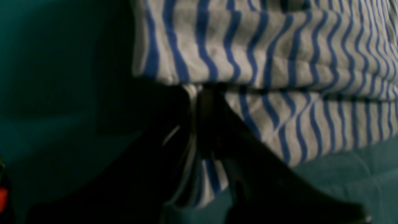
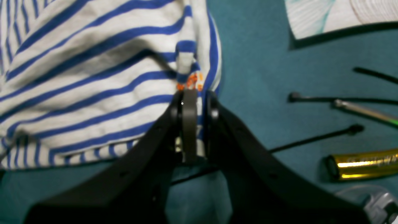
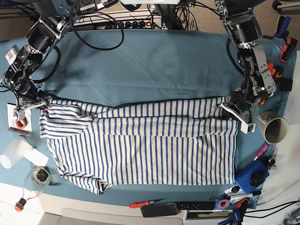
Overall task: Fold the T-shirt properly
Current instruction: 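Regrasp the folded edge with both grippers, then pull the folded edge back toward the arms with both grippers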
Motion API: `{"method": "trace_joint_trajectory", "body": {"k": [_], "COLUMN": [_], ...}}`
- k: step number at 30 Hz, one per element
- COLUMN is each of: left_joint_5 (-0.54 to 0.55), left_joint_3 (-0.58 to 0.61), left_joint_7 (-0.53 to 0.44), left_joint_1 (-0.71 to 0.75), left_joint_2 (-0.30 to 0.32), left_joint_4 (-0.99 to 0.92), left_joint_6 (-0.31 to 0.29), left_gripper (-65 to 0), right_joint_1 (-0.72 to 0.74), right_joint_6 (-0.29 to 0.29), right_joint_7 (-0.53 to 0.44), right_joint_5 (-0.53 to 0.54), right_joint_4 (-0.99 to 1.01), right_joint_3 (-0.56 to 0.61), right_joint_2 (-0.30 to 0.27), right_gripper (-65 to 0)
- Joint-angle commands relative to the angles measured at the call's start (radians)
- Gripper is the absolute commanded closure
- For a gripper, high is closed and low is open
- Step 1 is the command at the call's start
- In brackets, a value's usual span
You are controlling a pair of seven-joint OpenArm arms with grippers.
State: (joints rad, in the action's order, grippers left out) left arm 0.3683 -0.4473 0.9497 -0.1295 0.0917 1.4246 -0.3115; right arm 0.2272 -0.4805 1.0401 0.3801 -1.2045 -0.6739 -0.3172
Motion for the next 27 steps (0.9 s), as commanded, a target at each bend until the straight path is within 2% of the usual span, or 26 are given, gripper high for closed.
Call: {"method": "trace_joint_trajectory", "body": {"k": [1, 4, 7, 12, 15, 22, 27], "left_joint_5": [-0.024, -0.024, -0.024, -0.025, -0.025, -0.024, -0.024], "left_joint_3": [0.006, 0.006, 0.006, 0.006, 0.006, 0.006, 0.006], "left_joint_7": [0.096, 0.103, 0.157, 0.18, 0.195, 0.22, 0.231], "left_joint_1": [0.008, 0.008, 0.008, 0.008, 0.008, 0.011, 0.031], "left_joint_2": [-0.005, -0.005, -0.005, -0.005, -0.003, 0.073, 0.129], "left_joint_4": [0.001, 0.036, 0.088, 0.118, 0.119, 0.119, 0.119], "left_joint_6": [0.0, 0.003, 0.056, 0.06, 0.06, 0.06, 0.06], "left_gripper": [0.0, 0.0, 0.0, 0.0, 0.0, 0.0, 0.0], "right_joint_1": [0.019, 0.019, 0.019, 0.017, 0.004, -0.081, -0.141], "right_joint_6": [-0.013, -0.032, -0.068, -0.069, -0.069, -0.061, -0.045], "right_joint_7": [-0.012, 0.018, 0.068, 0.093, 0.135, 0.177, 0.19], "right_joint_5": [0.033, 0.067, 0.103, 0.103, 0.142, 0.155, 0.154], "right_joint_4": [-0.014, -0.014, -0.014, -0.023, -0.065, -0.265, -0.288], "right_joint_3": [0.0, 0.001, 0.001, 0.001, 0.001, 0.001, 0.0], "right_joint_2": [-0.023, -0.026, -0.026, -0.026, -0.027, -0.029, -0.029], "right_gripper": [0.0, 0.0, 0.0, 0.0, 0.0, 0.0, 0.0]}}
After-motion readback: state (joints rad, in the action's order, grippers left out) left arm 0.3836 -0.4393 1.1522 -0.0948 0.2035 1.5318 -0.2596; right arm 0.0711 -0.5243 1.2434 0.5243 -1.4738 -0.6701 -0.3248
